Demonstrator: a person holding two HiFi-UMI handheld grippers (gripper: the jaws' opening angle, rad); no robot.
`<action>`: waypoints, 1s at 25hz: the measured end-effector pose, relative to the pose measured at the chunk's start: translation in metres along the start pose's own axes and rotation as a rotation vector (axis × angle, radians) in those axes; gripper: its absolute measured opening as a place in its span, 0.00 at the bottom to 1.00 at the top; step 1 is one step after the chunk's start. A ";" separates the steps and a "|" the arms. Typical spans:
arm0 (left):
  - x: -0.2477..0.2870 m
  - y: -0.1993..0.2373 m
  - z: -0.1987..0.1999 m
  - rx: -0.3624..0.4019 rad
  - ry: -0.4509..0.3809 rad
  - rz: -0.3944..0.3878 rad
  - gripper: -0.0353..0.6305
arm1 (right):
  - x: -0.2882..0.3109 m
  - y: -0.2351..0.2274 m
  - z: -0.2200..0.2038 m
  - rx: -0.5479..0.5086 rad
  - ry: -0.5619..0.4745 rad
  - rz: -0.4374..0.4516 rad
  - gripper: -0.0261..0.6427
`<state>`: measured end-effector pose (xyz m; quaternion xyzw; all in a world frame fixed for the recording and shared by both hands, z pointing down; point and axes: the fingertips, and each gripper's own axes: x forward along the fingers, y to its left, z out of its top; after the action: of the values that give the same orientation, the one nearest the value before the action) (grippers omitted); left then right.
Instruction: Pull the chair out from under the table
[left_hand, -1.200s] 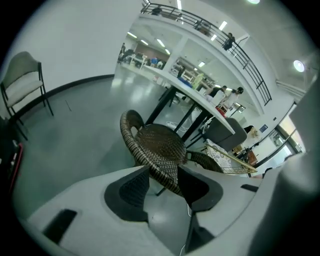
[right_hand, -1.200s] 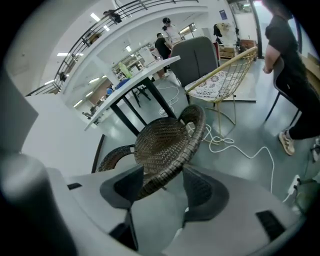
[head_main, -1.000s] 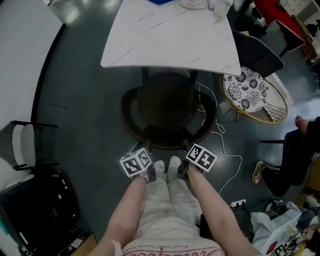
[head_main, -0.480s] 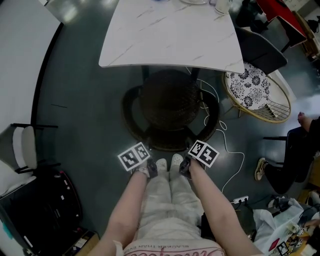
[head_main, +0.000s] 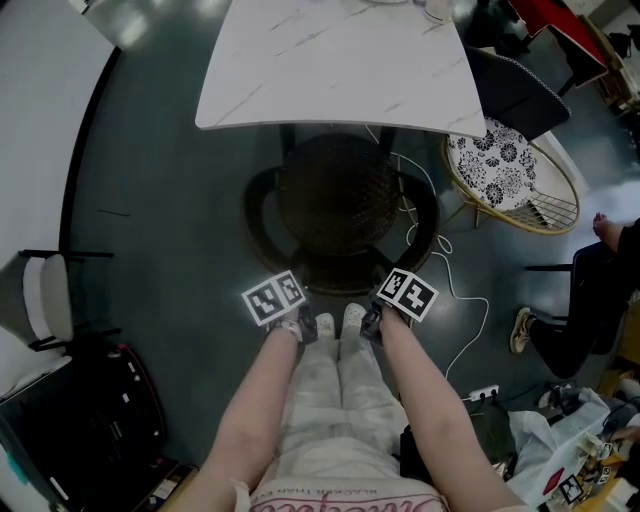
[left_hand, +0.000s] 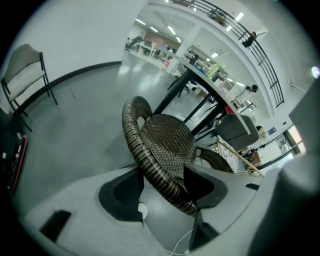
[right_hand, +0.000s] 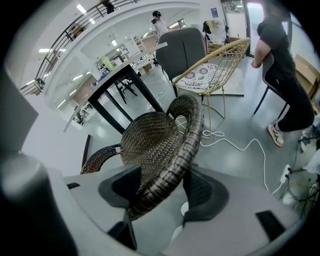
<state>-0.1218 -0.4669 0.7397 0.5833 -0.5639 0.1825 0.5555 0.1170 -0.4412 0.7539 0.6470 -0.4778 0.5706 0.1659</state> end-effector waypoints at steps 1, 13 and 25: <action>0.000 0.000 -0.001 0.003 0.005 0.000 0.39 | 0.000 0.000 -0.001 -0.001 0.003 -0.001 0.40; -0.022 0.011 -0.035 0.020 0.046 -0.006 0.39 | -0.021 -0.018 -0.034 -0.007 0.025 0.001 0.40; -0.065 0.031 -0.112 0.011 0.059 -0.005 0.39 | -0.060 -0.062 -0.098 -0.017 0.039 0.013 0.40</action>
<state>-0.1218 -0.3339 0.7339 0.5819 -0.5448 0.2014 0.5693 0.1168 -0.3105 0.7493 0.6311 -0.4833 0.5803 0.1769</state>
